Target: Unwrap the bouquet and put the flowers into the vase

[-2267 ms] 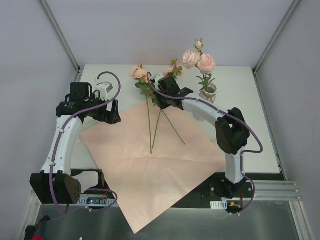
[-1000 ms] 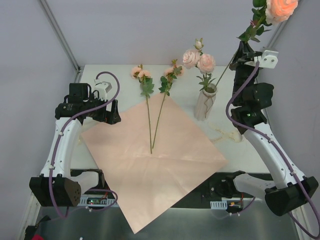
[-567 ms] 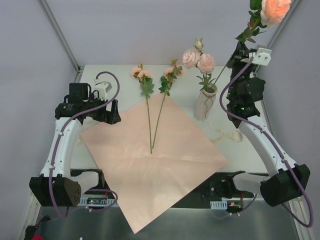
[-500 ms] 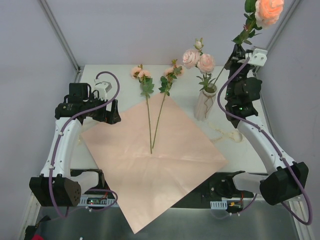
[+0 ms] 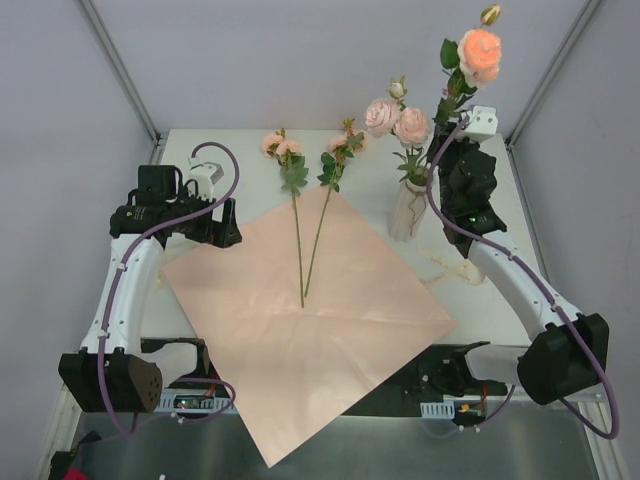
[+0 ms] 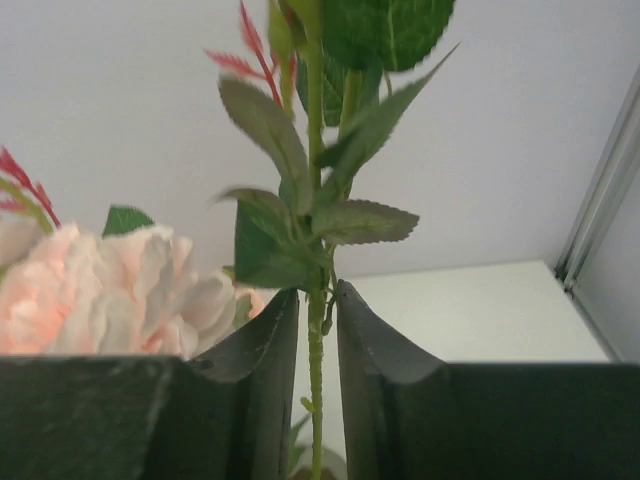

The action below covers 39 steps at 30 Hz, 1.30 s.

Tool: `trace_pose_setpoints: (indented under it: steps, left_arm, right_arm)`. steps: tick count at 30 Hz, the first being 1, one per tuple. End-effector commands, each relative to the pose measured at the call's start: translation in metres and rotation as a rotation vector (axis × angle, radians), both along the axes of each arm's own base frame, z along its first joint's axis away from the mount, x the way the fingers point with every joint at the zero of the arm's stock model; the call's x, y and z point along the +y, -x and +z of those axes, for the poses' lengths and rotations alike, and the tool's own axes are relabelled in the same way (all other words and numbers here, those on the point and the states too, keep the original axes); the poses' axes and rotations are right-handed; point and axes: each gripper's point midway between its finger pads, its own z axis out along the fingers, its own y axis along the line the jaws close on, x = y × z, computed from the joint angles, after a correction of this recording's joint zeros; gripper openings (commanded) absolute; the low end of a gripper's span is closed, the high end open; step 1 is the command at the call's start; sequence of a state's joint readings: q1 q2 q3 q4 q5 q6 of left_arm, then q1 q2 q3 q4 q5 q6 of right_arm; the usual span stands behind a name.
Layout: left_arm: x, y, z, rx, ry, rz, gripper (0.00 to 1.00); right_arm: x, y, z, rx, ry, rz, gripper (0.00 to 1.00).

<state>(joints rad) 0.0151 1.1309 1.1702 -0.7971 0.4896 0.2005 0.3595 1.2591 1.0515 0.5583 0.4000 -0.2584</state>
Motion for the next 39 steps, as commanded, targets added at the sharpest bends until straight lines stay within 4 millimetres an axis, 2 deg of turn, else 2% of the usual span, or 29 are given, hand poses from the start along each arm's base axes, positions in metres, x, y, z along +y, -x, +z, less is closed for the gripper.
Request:
trace_pose_setpoints:
  steps: [1, 6, 10, 13, 15, 16, 18, 19, 20, 21, 22, 24, 25, 26, 27, 28, 29, 30, 31, 32, 33, 34, 36, 37, 39]
  left_arm:
    - [0.002, -0.004, 0.019, -0.066, 0.002, 0.001, 0.96]
    - [-0.001, -0.005, 0.024, -0.073, 0.017, 0.004, 0.96]
    - [-0.002, -0.007, 0.025, -0.065, 0.028, 0.005, 0.96]
    - [-0.003, -0.008, 0.025, -0.057, 0.034, 0.007, 0.96]
    - [-0.003, -0.008, 0.025, -0.059, 0.034, 0.009, 0.96]
    - [-0.002, -0.009, 0.025, -0.062, 0.032, 0.011, 0.96]
    - [-0.001, -0.008, 0.027, -0.068, 0.026, 0.012, 0.96]
    - [0.000, -0.008, 0.026, -0.066, 0.022, 0.014, 0.96]
    - [0.000, -0.009, 0.027, -0.069, 0.021, 0.013, 0.96]
    - [0.000, -0.009, 0.027, -0.071, 0.019, 0.015, 0.96]
    - [0.001, -0.009, 0.027, -0.072, 0.015, 0.018, 0.97]
    - [0.002, -0.010, 0.026, -0.069, 0.013, 0.024, 0.98]
    - [0.003, -0.010, 0.026, -0.070, 0.008, 0.030, 0.99]
    - [0.004, -0.010, 0.025, -0.069, 0.003, 0.032, 0.99]
    - [0.004, -0.009, 0.024, -0.067, 0.001, 0.036, 0.99]
    - [0.006, -0.010, 0.023, -0.067, -0.008, 0.040, 0.99]
    - [0.007, -0.009, 0.021, -0.064, -0.014, 0.038, 0.99]
    - [0.007, -0.008, 0.020, -0.066, -0.017, 0.037, 0.99]
    - [0.007, -0.007, 0.020, -0.068, -0.020, 0.035, 0.99]
    - [0.009, -0.007, 0.017, -0.063, -0.027, 0.036, 0.99]
    - [0.009, -0.007, 0.017, -0.065, -0.029, 0.034, 0.99]
    - [0.009, -0.007, 0.017, -0.065, -0.032, 0.033, 0.99]
    - [0.008, -0.007, 0.016, -0.064, -0.032, 0.026, 0.99]
    - [0.008, -0.007, 0.016, -0.065, -0.030, 0.024, 0.99]
    - [0.008, -0.007, 0.015, -0.064, -0.031, 0.018, 0.99]
  right_arm:
    - [0.010, 0.014, -0.001, 0.101, -0.088, 0.076, 0.31]
    - [0.017, 0.038, -0.007, 0.206, -0.042, 0.087, 0.49]
    - [0.021, 0.061, -0.007, 0.222, -0.038, 0.074, 0.49]
    - [0.036, 0.080, 0.007, 0.181, -0.043, 0.106, 0.50]
    - [0.057, 0.092, 0.012, 0.173, -0.024, 0.151, 0.52]
    - [0.077, 0.099, 0.014, 0.172, -0.002, 0.207, 0.54]
    - [0.101, 0.102, 0.010, 0.196, 0.038, 0.274, 0.59]
    - [0.122, 0.099, 0.011, 0.216, 0.058, 0.306, 0.62]
    - [0.132, 0.098, -0.005, 0.283, 0.104, 0.336, 0.63]
    - [0.143, 0.096, -0.013, 0.316, 0.120, 0.363, 0.63]
    - [0.166, 0.089, -0.031, 0.380, 0.144, 0.429, 0.64]
    - [0.188, 0.082, -0.051, 0.467, 0.165, 0.476, 0.64]
    - [0.208, 0.077, -0.096, 0.595, 0.227, 0.520, 0.64]
    - [0.219, 0.070, -0.088, 0.605, 0.209, 0.534, 0.64]
    - [0.228, 0.068, -0.104, 0.649, 0.226, 0.551, 0.64]
    - [0.244, 0.063, -0.137, 0.722, 0.258, 0.577, 0.63]
    - [0.252, 0.056, -0.136, 0.724, 0.251, 0.584, 0.63]
    - [0.259, 0.052, -0.147, 0.747, 0.264, 0.595, 0.63]
    - [0.271, 0.049, -0.179, 0.820, 0.298, 0.613, 0.63]
    - [0.279, 0.041, -0.174, 0.816, 0.297, 0.621, 0.63]
    - [0.285, 0.037, -0.183, 0.837, 0.312, 0.628, 0.63]
    - [0.290, 0.037, -0.219, 0.923, 0.353, 0.626, 0.63]
    - [0.299, 0.029, -0.228, 0.939, 0.357, 0.626, 0.63]
    - [0.302, 0.027, -0.249, 0.977, 0.366, 0.624, 0.63]
    - [0.307, 0.022, -0.268, 1.003, 0.372, 0.619, 0.63]
